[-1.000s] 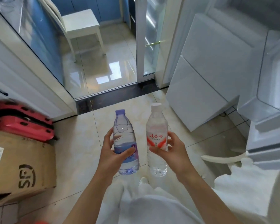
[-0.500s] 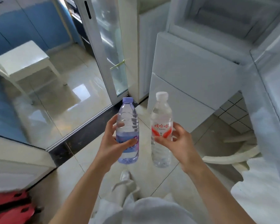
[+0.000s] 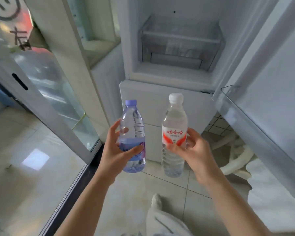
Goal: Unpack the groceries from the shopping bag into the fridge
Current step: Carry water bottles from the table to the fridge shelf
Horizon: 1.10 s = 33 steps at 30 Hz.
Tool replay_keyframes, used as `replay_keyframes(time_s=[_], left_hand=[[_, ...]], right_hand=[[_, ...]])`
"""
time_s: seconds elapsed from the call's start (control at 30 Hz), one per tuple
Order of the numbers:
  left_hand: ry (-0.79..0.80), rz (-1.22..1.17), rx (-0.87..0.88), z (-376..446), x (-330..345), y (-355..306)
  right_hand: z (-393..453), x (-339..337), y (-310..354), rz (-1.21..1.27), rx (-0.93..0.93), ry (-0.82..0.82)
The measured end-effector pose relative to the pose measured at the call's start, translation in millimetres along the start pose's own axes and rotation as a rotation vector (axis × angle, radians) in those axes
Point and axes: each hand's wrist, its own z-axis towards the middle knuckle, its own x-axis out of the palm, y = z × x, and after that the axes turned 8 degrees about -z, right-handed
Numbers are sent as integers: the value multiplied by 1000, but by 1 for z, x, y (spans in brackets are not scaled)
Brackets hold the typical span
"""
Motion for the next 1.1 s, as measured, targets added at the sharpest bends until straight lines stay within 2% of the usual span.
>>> replay_keyframes(time_s=[0.23, 0.53, 0.77, 0.93, 1.1], left_hand=[[113, 12, 145, 114, 22, -44], [126, 25, 361, 272, 64, -111], [177, 36, 507, 379, 102, -146], [211, 67, 536, 449, 129, -160], [229, 60, 574, 505, 149, -162]], right_hand=[[91, -11, 49, 15, -103, -123], [234, -37, 119, 125, -258, -251], [332, -58, 161, 176, -366, -418], [398, -75, 182, 144, -426, -489], [451, -86, 193, 175, -391, -493]])
